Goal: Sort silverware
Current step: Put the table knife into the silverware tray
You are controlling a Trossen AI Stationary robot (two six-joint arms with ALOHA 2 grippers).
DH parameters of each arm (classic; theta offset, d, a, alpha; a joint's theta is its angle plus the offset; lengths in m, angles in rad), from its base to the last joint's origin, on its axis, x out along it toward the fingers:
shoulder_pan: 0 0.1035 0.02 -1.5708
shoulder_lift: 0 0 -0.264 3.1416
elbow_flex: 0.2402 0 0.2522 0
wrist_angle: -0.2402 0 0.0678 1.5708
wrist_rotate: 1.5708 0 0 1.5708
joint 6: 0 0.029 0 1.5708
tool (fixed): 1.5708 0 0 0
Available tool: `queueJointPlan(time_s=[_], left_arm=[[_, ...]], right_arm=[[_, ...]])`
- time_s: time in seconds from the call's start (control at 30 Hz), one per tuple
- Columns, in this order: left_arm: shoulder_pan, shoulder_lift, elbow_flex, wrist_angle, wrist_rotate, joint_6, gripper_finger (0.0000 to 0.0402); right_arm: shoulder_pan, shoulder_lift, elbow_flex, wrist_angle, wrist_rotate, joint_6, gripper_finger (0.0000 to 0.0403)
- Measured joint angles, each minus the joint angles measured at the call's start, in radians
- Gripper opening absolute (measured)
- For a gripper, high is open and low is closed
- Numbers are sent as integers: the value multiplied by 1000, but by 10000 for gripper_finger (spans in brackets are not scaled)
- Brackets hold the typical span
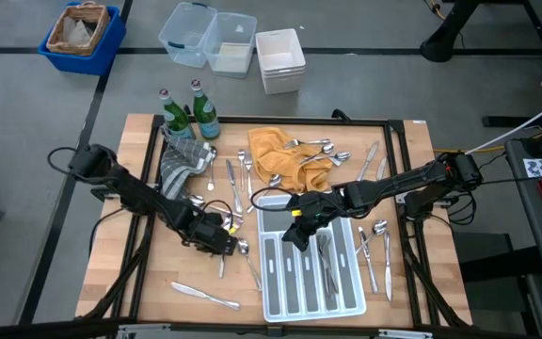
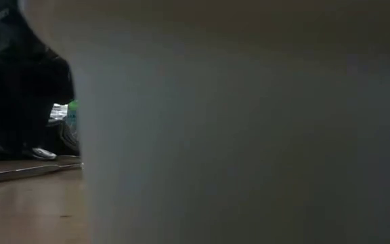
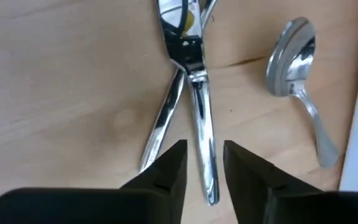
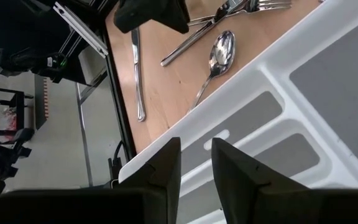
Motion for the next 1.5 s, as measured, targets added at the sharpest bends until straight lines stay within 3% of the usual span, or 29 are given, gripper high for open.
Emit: queueJointPlan(time_s=[0.2,0.7,1.5], left_arm=[[5,45,1,83,-21,-2,108],[8,62,7,70,-25,-66,79],[8,52,10,30,-16,-105,76]], right_arm=[[0,0,0,0,17,0,92],[0,0,0,1,18,0,92],[0,-3,0,1,0,-56,92]])
